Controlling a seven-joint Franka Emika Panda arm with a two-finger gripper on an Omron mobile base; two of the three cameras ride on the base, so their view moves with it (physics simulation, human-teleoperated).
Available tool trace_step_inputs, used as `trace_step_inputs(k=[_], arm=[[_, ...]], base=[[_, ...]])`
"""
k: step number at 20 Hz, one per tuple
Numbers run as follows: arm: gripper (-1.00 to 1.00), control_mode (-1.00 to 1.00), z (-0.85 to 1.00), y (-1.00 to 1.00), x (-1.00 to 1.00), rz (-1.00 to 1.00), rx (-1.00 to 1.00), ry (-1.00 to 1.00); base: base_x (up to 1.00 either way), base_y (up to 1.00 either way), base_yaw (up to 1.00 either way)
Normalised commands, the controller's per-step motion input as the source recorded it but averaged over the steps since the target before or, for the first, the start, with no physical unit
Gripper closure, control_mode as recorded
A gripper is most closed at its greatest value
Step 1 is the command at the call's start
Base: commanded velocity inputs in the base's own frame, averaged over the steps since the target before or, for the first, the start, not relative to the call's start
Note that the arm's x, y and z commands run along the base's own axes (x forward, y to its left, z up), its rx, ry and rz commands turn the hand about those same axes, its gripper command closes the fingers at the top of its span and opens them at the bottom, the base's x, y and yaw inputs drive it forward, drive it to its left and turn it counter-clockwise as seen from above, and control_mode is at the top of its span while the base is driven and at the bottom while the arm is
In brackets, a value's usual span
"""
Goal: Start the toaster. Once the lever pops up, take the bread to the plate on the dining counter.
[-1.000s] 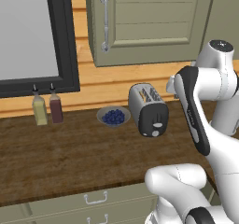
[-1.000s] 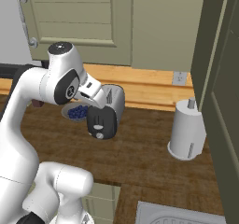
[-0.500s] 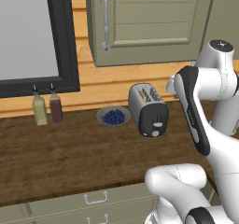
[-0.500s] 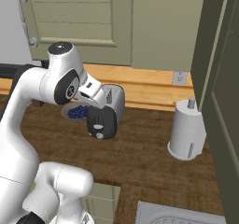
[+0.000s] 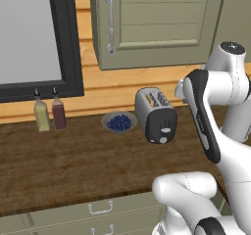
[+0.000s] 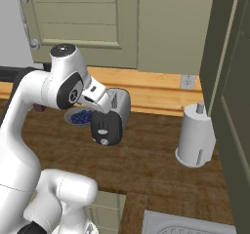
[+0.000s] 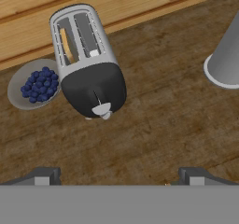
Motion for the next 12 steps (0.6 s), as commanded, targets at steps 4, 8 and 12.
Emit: trace_step_inputs(k=[4,8,12], arm=[[-1.00,-1.00,0.00,0.00,0.00,0.00,0.00,0.00],[-1.00,-1.00,0.00,0.00,0.00,0.00,0.00,0.00],[-1.00,-1.00,0.00,0.00,0.00,0.00,0.00,0.00]], base=[[0.00,0.00,0.00],[0.00,0.00,0.00],[0.00,0.00,0.00]])
